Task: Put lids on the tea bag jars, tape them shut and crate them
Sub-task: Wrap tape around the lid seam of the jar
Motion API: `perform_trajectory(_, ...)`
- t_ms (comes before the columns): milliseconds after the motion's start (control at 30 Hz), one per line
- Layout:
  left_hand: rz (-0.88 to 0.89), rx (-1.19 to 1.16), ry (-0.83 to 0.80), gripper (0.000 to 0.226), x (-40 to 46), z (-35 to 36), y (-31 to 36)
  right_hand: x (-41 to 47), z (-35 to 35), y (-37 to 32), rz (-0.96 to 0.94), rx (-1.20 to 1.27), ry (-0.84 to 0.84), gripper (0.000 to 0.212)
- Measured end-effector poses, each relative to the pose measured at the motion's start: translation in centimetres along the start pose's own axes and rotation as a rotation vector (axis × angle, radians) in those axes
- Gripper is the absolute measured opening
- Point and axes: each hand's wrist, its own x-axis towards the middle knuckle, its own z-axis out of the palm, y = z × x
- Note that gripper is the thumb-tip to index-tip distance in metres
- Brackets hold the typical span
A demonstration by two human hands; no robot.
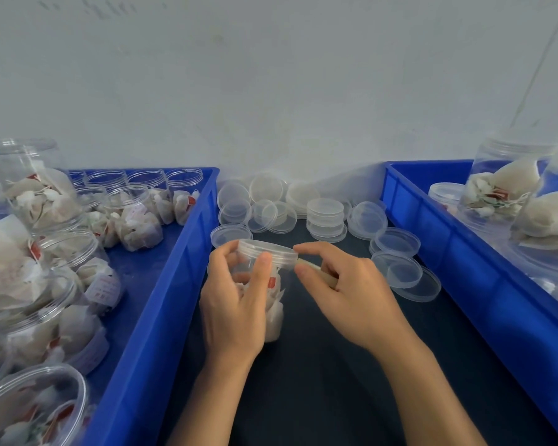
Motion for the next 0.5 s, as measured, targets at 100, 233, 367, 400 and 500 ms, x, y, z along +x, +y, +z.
perform_trajectory(100, -0.035, -0.082, -0.073, 0.057, 0.4, -0.3, -0.1, 0.2, 0.0, 0.4, 0.011, -0.012, 0.002, 0.032)
perform_trajectory(233, -0.046, -0.159, -0.164, 0.047, 0.9, -0.9, 0.0, 0.1, 0.1, 0.5, 0.018, -0.008, 0.005, 0.027)
perform_trajectory(367, -0.089, -0.213, -0.327, 0.044, 1.7, -1.6, -0.3, 0.1, 0.2, 0.2, 0.005, -0.039, 0.016, 0.026)
perform_trajectory(400, -0.098, -0.219, -0.357, 0.047, 1.9, -1.7, -0.3, 0.1, 0.3, 0.1, -0.003, -0.052, 0.018, 0.025)
perform_trajectory(500, -0.106, -0.217, -0.404, 0.056, 2.4, -1.8, -0.3, 0.0, 0.3, 0.0, -0.016, -0.083, 0.018, 0.022)
